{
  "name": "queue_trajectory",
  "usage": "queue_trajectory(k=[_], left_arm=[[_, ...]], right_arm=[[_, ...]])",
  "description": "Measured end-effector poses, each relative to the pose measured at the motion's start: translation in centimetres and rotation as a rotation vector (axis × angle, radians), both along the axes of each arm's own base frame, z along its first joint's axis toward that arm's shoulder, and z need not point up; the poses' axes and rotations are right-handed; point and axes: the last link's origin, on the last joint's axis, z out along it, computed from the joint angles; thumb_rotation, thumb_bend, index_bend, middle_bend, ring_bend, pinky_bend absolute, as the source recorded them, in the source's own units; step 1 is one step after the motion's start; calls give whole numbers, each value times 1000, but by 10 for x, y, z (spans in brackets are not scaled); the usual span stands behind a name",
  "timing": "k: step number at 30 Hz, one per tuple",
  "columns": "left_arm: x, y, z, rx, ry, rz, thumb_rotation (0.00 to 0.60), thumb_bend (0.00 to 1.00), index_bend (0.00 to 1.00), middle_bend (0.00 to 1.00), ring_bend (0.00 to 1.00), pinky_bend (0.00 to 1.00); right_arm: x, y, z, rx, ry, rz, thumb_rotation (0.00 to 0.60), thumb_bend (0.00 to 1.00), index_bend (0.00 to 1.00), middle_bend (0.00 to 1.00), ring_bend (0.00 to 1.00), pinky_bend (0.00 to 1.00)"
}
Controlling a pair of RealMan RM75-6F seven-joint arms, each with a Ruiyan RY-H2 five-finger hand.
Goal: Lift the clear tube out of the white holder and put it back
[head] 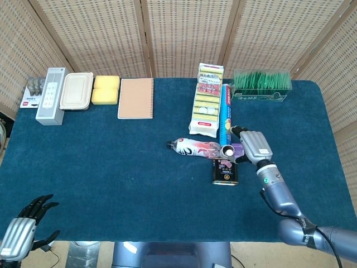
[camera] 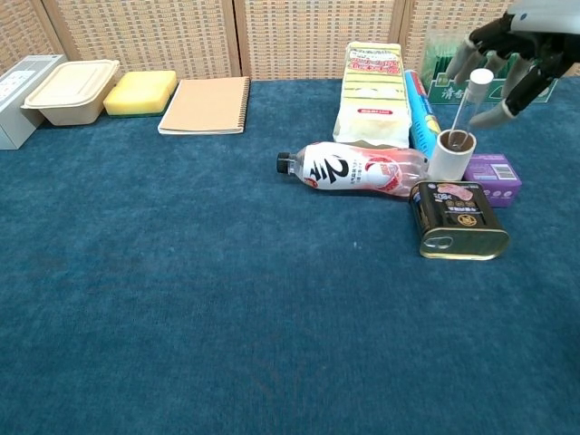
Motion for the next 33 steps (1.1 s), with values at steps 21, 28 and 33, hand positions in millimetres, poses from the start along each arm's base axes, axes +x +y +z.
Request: queue_trajectory(k=[21, 28, 33], left_arm=[[5, 1, -1, 0, 0, -24, 600, 180, 234, 146, 120, 226], [6, 2, -3, -12, -3, -27, 600, 181, 235, 146, 120, 226], [5, 2, -3, -8, -27, -20, 600, 181, 235, 146, 120, 226]], right_arm=[[-61, 47, 71, -213, 128, 15, 600, 251, 252, 234, 250, 320], [-86, 97, 75, -241, 109, 25, 600, 251, 242, 234, 250, 320], [-94, 126, 77, -290, 97, 37, 600, 251, 234, 234, 250, 319]])
